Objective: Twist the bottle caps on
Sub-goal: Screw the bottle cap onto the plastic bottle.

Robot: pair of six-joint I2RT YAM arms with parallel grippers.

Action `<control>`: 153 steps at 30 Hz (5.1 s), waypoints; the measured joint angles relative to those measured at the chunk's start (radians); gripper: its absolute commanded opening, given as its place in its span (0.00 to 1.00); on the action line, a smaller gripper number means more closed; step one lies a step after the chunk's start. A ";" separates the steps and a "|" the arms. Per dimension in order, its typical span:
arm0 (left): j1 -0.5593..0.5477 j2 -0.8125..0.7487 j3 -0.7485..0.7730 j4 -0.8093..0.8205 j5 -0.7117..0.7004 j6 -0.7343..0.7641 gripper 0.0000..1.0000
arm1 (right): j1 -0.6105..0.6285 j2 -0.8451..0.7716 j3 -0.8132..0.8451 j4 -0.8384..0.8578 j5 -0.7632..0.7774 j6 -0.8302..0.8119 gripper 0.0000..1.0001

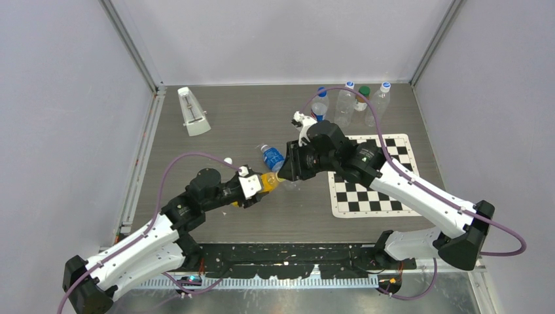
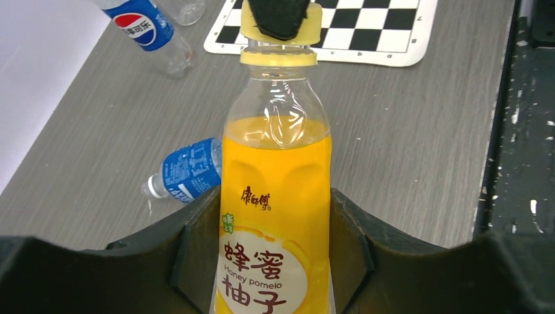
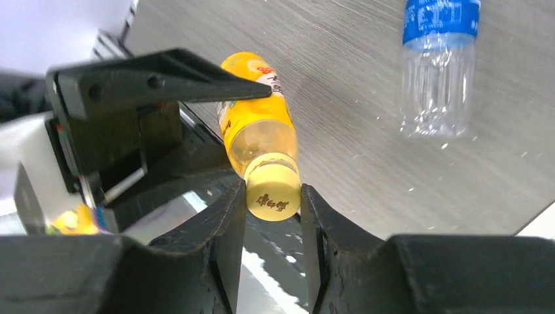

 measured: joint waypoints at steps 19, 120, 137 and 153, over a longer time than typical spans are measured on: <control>0.000 -0.024 -0.022 0.084 -0.037 0.030 0.00 | -0.083 -0.022 -0.021 0.039 -0.018 0.316 0.00; -0.006 0.045 0.059 0.050 0.235 -0.145 0.00 | -0.093 -0.156 -0.064 -0.067 -0.463 -1.061 0.14; 0.000 -0.047 -0.037 0.129 0.037 -0.077 0.00 | -0.102 -0.115 -0.141 0.208 -0.227 -0.067 0.01; -0.002 -0.047 -0.051 0.169 -0.022 -0.036 0.00 | -0.100 -0.125 -0.173 0.259 -0.089 0.174 0.73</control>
